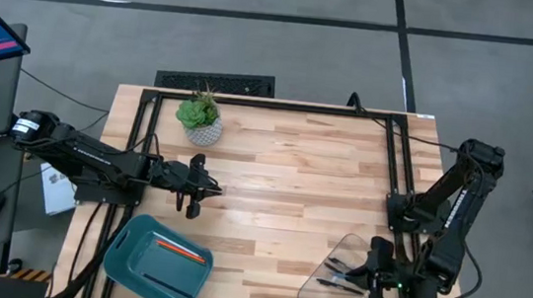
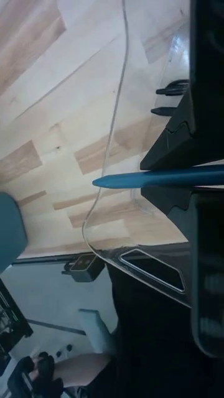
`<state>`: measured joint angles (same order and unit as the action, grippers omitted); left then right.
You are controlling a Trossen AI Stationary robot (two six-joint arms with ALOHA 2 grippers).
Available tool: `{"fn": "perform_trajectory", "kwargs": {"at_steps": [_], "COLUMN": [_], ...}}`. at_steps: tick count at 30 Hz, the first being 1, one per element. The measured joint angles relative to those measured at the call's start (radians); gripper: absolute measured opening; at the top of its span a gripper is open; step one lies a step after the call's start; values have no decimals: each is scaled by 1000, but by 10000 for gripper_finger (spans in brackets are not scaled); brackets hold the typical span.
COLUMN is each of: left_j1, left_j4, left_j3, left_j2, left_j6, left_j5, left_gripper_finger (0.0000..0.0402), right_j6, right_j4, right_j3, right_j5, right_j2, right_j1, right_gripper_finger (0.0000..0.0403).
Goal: Sort pens & pencils
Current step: Put the blue pen into the transparent bin
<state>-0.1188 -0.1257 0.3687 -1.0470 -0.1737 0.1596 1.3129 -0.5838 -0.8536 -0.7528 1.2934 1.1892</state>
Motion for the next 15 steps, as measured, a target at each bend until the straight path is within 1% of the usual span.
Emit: {"fn": "perform_trajectory", "kwargs": {"at_steps": [7, 15], "left_j1": [0, 0], "left_j4": [0, 0], "left_j3": [0, 0], "left_j2": [0, 0], "left_j6": [0, -5], "left_j5": [0, -2], "left_gripper_finger": [45, 45], "right_j6": [27, 185], "right_j4": [0, -15], "right_j3": [6, 90], "right_j5": [14, 18], "right_j2": [4, 4], "right_j1": [26, 34], "right_gripper_finger": [62, 62]}}
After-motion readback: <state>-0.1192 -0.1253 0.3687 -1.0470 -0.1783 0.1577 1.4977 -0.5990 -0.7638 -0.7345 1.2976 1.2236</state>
